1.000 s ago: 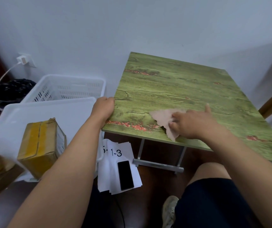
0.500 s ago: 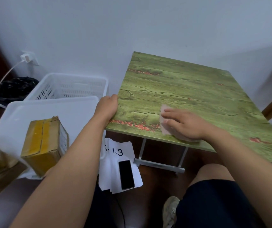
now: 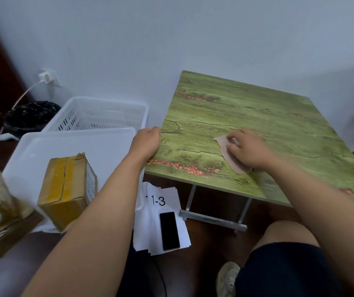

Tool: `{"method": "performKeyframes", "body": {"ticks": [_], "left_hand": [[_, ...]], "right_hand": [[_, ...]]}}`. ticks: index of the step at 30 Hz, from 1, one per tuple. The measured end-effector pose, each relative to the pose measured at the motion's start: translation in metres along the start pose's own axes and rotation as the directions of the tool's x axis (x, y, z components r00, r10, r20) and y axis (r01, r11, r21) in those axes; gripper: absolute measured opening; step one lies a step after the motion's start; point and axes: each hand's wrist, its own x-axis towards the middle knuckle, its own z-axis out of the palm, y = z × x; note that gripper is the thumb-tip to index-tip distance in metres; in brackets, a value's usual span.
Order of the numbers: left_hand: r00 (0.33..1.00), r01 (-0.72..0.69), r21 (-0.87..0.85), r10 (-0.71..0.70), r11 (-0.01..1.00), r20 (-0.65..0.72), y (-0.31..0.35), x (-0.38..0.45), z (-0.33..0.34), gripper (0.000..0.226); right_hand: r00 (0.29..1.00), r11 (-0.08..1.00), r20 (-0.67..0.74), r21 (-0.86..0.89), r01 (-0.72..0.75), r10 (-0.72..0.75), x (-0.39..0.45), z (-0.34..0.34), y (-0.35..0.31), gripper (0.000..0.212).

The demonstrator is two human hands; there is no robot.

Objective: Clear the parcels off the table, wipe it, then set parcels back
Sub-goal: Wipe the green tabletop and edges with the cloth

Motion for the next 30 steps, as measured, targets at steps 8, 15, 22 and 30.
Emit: {"method": "performKeyframes", "body": {"ticks": [8, 15, 22, 30], "left_hand": [[1.000, -0.007, 0.015, 0.007, 1.000, -0.018, 0.002, -0.004, 0.004, 0.032], [0.999, -0.015, 0.068, 0.017, 0.998, -0.035, 0.004, -0.010, 0.006, 0.030], [1.000, -0.018, 0.051, 0.018, 0.999, -0.008, 0.003, -0.009, 0.002, 0.031], [1.000, -0.012, 0.061, 0.010, 0.998, 0.028, 0.005, -0.004, -0.002, 0.029]], "right_hand": [[0.972, 0.996, 0.232, -0.093, -0.015, 0.037, -0.014, 0.026, 0.002, 0.069], [0.967, 0.988, 0.244, -0.114, 0.104, -0.074, -0.030, 0.016, -0.031, 0.072], [0.959, 0.986, 0.253, -0.076, 0.151, -0.127, -0.011, 0.011, -0.041, 0.065], [0.957, 0.987, 0.264, -0.063, 0.145, -0.124, 0.045, 0.026, -0.045, 0.058]]}}
